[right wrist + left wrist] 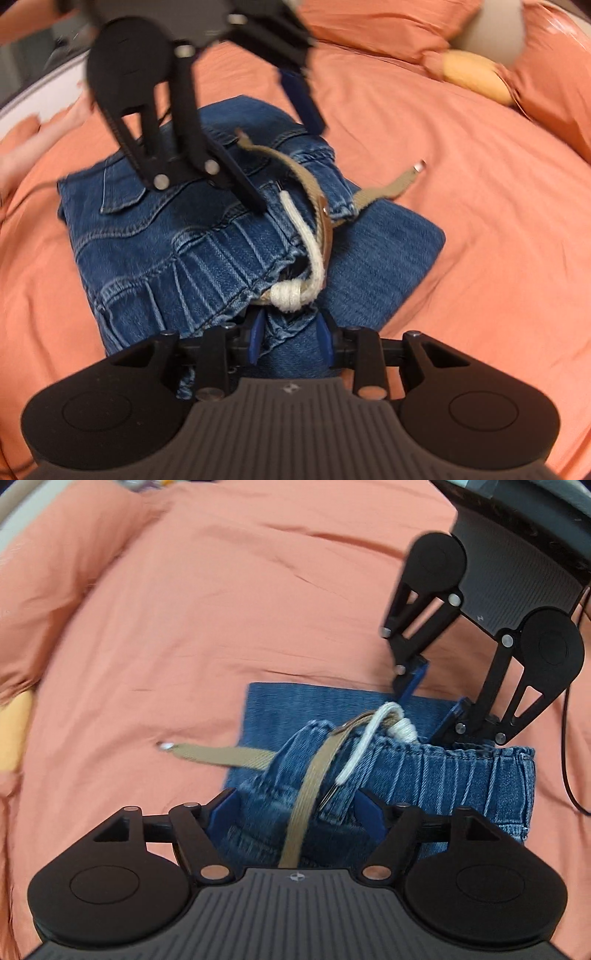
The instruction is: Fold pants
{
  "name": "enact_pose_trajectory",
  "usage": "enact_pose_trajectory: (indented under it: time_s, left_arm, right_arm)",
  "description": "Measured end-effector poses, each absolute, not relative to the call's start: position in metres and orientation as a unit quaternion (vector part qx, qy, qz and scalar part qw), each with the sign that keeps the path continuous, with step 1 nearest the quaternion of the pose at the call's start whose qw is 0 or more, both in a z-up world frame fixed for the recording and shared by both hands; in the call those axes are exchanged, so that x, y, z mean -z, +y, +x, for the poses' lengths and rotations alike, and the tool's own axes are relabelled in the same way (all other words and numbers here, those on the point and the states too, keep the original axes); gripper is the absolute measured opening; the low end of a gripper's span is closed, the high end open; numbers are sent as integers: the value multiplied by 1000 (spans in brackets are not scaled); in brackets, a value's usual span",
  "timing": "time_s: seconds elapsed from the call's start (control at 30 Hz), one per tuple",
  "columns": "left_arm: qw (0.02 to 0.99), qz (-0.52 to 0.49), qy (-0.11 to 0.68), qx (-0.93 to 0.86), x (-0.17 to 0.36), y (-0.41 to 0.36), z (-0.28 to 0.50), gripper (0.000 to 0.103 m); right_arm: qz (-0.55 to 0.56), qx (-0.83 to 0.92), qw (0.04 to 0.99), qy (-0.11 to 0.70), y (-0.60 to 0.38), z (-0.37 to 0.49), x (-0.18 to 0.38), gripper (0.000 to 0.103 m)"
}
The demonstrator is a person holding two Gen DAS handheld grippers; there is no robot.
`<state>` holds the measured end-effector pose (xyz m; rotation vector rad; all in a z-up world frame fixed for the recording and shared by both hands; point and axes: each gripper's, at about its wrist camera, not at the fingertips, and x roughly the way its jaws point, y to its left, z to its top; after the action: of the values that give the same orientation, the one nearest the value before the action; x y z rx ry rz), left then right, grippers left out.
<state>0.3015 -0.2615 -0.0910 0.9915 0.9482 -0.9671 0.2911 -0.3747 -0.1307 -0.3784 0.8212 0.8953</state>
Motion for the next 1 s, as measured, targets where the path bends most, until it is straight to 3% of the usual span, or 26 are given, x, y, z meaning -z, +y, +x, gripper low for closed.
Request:
enact_pose_trajectory:
  time_s: [0.1,0.17,0.23,0.27,0.3,0.37,0.43,0.6,0.67,0.7,0.73,0.8,0.87,0.93,1.0]
  left_arm:
    - [647,441,448,431,107,-266,312,85]
    - [646,414,478,428,112,-265,321,77]
    - [662,398,484,411,112,-262,322,54]
    - [672,390,484,402,111,-261,320,49]
    - [679,383,481,400,109,-258,313,32]
    - [697,399,448,393,103,-256,293,24]
    - [717,401,424,381,92,-250,277,0]
    - [744,365,396,395,52,-233,254,0]
    - [758,365,383,382,49,-232,255,6]
    - [763,365,378,377,50,-233,258,21]
    - [757,368,385,379,53,-235,263,52]
    - [734,381,398,398,62,-240,272,85]
    - [709,412,406,404,72,-239,282,79]
    - [696,435,415,392,88,-240,293,81]
    - [682,439,434,392,100,-241,308,81]
  right_arm:
    - [-203,-429,799,369,-372,293,128,28]
    - [-206,-432,797,369,-367,297,131,28]
    - [-210,-434,793,372,-364,298,137,23]
    - [-207,-434,794,372,-364,299,136,19]
    - [-206,-428,799,369,-364,297,136,16]
    - [-214,-421,805,360,-363,292,135,13]
    - [-230,-413,809,351,-361,284,131,11]
    - [-238,-400,827,316,-369,269,101,9]
    - [-237,-400,822,329,-371,272,94,9]
    - [-244,-395,821,333,-370,272,94,10]
    - [-248,-391,819,339,-370,273,96,10]
    - [-252,-384,815,353,-367,276,102,11]
    - [-241,-391,812,361,-367,282,106,14]
    - [-228,-400,812,358,-370,282,111,26]
    - [-226,-410,813,347,-372,282,116,30]
